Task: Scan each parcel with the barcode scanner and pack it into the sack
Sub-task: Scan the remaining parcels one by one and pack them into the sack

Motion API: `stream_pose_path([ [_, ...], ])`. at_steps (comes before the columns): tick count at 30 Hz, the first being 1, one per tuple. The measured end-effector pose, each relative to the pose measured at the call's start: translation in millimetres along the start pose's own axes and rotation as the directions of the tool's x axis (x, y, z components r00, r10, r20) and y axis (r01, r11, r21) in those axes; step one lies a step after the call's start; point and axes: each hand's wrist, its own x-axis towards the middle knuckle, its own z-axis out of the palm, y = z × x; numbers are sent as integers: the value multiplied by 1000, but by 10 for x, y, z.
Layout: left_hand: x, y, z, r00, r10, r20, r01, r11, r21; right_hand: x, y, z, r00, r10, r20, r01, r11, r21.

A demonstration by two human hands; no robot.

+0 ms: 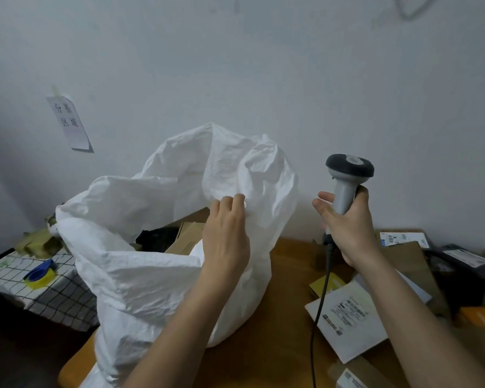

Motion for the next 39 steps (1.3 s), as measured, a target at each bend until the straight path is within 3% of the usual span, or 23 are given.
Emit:
stream_pose_path([
  [4, 34, 116, -66, 998, -38, 41, 39, 999, -19, -20, 69, -138, 1000, 7, -16, -7, 1000, -7],
  [9, 442, 328, -319, 950, 129, -284, -163, 982, -99, 45, 29, -214, 999, 8, -40, -8, 1000, -4],
  [16, 109, 141, 5, 1000, -6, -4, 5, 997, -76, 3, 54, -169, 1000, -11, 1, 11, 999, -32],
  [26, -145, 246, 120, 989, 117, -93, -98, 976, 194, -60, 230, -383, 999, 50, 6, -50, 997, 60],
  [32, -297, 376, 352, 893, 415, -174, -365, 894, 259, -155, 294, -711, 994, 93, -60, -86, 990, 111],
  [36, -482, 632, 644, 818, 567, -103, -549, 821, 157, -276, 404, -1010, 984, 140, -112, -121, 980, 158],
  [39, -668, 877, 917, 798, 602, 18, -603, 798, 19, -370, 529, -1268, 964, 187, -187, -158, 974, 161],
])
